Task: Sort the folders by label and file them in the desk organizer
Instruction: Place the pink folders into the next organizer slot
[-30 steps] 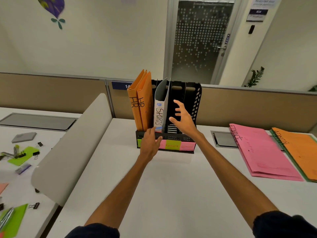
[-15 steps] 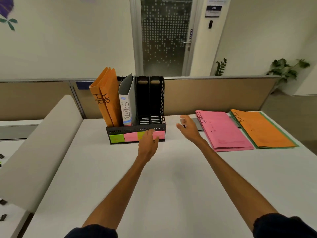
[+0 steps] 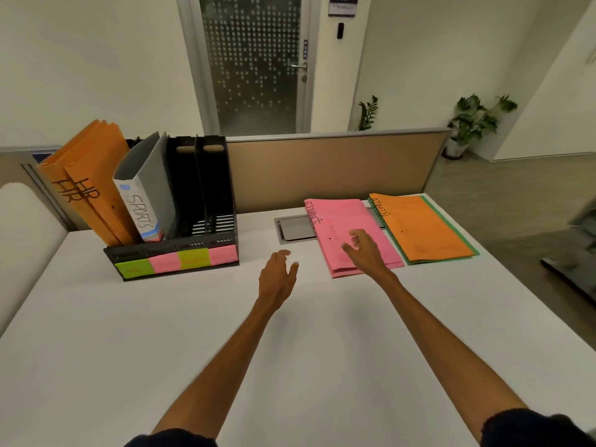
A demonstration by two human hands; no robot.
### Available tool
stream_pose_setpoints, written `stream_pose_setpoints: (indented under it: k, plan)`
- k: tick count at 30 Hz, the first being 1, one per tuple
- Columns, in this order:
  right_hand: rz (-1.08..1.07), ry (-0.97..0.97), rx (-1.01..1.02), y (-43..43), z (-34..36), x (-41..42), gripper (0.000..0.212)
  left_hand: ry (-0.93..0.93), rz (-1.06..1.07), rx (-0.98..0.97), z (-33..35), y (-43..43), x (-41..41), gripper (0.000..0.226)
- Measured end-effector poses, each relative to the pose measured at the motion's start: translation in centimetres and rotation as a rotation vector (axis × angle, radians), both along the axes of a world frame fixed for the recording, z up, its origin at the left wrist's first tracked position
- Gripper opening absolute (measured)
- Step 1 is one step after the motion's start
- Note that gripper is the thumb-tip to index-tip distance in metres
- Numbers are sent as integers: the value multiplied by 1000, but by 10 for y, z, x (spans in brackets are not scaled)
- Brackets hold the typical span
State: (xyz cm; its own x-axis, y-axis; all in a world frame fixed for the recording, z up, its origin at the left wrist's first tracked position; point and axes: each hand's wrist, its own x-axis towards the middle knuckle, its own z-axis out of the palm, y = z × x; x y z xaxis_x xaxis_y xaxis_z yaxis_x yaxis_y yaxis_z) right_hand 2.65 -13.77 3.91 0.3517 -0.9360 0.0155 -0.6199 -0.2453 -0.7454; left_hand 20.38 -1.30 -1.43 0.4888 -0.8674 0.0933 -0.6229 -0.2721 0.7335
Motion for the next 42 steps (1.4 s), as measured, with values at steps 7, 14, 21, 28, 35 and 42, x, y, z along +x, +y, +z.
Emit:
stream_pose_setpoints:
  k: [7,14,21,28,35,42]
  plan:
    - [-44,38,52,-55,-16,-62,45,9,-6,47,-13,-50,-58,44]
    - [-60,74,123,-103,-35,-97,52,30,-20,29,-28,-93,-88,48]
    - [-71,134,231,-148,-58,-100,67,50,4,73,-39,-138,-84,49]
    - [-64,387,343,-173,-90,-83,79,122,31,179,-52,-162,-79,49]
    - [-167,457,195,-176,-109,-81,63,129,120,364,-67,-175,-85,52]
    - [-349,246,198,-171,-108,-78,57,136,318,362,-52,-178,-87,60]
